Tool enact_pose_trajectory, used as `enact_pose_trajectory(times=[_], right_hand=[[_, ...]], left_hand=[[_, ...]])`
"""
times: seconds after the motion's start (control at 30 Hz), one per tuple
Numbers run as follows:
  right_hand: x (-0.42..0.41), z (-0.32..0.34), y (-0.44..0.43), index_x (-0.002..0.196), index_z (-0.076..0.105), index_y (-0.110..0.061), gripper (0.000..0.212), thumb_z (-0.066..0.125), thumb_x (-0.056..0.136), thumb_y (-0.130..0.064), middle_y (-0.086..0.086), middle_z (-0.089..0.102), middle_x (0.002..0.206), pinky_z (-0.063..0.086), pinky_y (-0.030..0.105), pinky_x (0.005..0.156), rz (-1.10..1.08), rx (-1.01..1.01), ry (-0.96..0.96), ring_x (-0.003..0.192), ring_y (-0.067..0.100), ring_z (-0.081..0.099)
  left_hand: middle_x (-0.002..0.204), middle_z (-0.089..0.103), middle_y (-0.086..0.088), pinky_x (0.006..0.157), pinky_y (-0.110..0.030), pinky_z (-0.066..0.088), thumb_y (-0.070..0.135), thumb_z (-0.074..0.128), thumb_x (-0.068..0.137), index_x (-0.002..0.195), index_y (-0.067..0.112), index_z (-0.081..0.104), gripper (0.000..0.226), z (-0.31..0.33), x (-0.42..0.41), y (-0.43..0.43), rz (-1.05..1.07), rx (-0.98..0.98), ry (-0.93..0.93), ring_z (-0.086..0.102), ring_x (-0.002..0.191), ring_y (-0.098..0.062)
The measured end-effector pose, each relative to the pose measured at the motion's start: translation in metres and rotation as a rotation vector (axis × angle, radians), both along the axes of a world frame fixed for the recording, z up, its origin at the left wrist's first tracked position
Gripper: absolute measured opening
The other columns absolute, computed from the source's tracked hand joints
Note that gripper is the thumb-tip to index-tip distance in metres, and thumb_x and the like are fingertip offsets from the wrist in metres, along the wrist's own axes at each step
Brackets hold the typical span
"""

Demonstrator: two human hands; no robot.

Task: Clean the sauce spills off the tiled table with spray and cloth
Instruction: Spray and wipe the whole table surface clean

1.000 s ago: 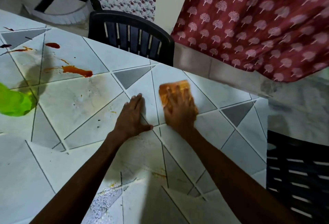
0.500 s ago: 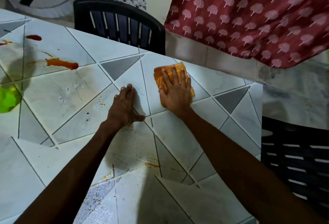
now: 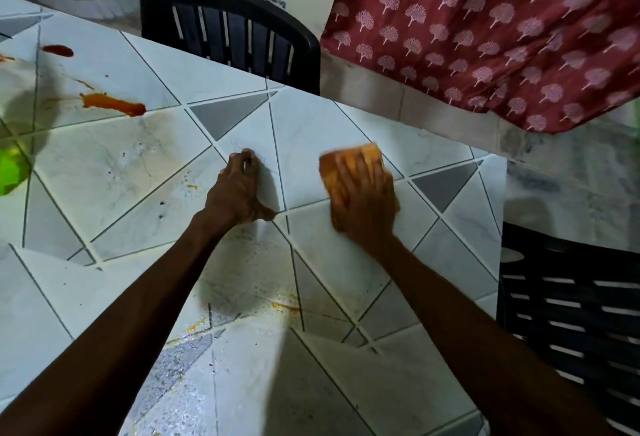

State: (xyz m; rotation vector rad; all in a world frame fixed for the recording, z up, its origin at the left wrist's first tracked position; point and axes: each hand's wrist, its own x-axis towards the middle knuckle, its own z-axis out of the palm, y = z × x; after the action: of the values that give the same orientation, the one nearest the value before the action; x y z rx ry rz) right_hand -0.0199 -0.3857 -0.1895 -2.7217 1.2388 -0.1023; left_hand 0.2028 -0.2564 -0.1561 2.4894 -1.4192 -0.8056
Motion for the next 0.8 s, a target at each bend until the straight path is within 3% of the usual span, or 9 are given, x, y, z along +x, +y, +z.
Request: enact_pose_trajectory(times=[0.13, 0.27, 0.37, 0.47, 0.63, 0.73, 0.8], right_hand=[[0.045, 0.004, -0.035, 0.159, 0.021, -0.032, 0.069, 0.027, 0.094, -0.055, 0.007, 0.022, 0.166, 0.016, 0.058, 0.121, -0.108, 0.0, 0.043, 0.153, 0.036, 0.017], [-0.021, 0.003, 0.023, 0.157, 0.028, -0.033, 0.064, 0.039, 0.096, -0.047, 0.003, 0.021, 0.167, 0.021, 0.054, 0.12, 0.019, -0.013, -0.019, 0.153, 0.033, 0.018], [-0.099, 0.004, 0.056, 0.157, 0.03, -0.032, 0.066, 0.046, 0.094, -0.043, 0.002, 0.02, 0.167, 0.022, 0.054, 0.119, 0.064, 0.025, -0.046, 0.154, 0.03, 0.014], [-0.144, 0.002, 0.032, 0.159, 0.023, -0.034, 0.065, 0.039, 0.096, -0.045, 0.003, 0.017, 0.168, 0.023, 0.055, 0.119, -0.032, 0.034, 0.031, 0.155, 0.03, 0.011], [-0.073, -0.002, -0.05, 0.16, 0.014, -0.03, 0.065, 0.025, 0.099, -0.049, 0.01, 0.014, 0.168, 0.016, 0.059, 0.121, -0.367, 0.032, 0.048, 0.154, 0.036, 0.01], [-0.036, 0.0, -0.047, 0.159, 0.021, -0.029, 0.067, 0.03, 0.096, -0.049, 0.01, 0.022, 0.166, 0.017, 0.058, 0.121, -0.343, 0.004, 0.023, 0.152, 0.039, 0.015], [-0.05, 0.0, -0.019, 0.158, 0.026, -0.028, 0.064, 0.034, 0.097, -0.046, 0.009, 0.025, 0.165, 0.02, 0.058, 0.119, -0.178, -0.011, 0.007, 0.152, 0.036, 0.018]], left_hand=[[0.152, 0.023, -0.011, 0.096, -0.054, 0.049, 0.051, 0.092, 0.052, 0.152, 0.013, 0.017, 0.131, 0.002, 0.001, 0.003, -0.018, 0.019, -0.053, 0.045, 0.124, -0.047], [0.151, 0.029, -0.013, 0.101, -0.051, 0.045, 0.049, 0.092, 0.051, 0.15, 0.01, 0.02, 0.128, 0.012, -0.009, -0.003, -0.041, 0.097, -0.11, 0.045, 0.128, -0.043], [0.156, 0.026, -0.013, 0.114, -0.049, 0.029, 0.052, 0.086, 0.062, 0.151, 0.009, 0.022, 0.118, 0.023, -0.034, -0.022, -0.167, 0.186, -0.232, 0.027, 0.144, -0.033], [0.165, 0.008, -0.003, 0.121, -0.049, 0.013, 0.055, 0.078, 0.072, 0.156, 0.023, 0.015, 0.11, 0.024, -0.072, -0.047, -0.342, 0.121, -0.158, 0.007, 0.152, -0.025], [0.165, -0.011, -0.011, 0.12, -0.055, 0.013, 0.056, 0.085, 0.063, 0.158, 0.025, 0.005, 0.128, 0.002, -0.111, -0.047, -0.406, 0.112, -0.044, -0.007, 0.152, -0.033], [0.164, -0.017, -0.011, 0.119, -0.059, 0.008, 0.052, 0.088, 0.06, 0.158, 0.026, 0.002, 0.134, -0.003, -0.112, -0.041, -0.376, 0.083, -0.009, -0.012, 0.151, -0.034], [0.164, -0.017, -0.01, 0.119, -0.06, 0.008, 0.051, 0.089, 0.058, 0.158, 0.026, 0.002, 0.135, -0.002, -0.11, -0.042, -0.373, 0.079, 0.015, -0.012, 0.151, -0.035]])
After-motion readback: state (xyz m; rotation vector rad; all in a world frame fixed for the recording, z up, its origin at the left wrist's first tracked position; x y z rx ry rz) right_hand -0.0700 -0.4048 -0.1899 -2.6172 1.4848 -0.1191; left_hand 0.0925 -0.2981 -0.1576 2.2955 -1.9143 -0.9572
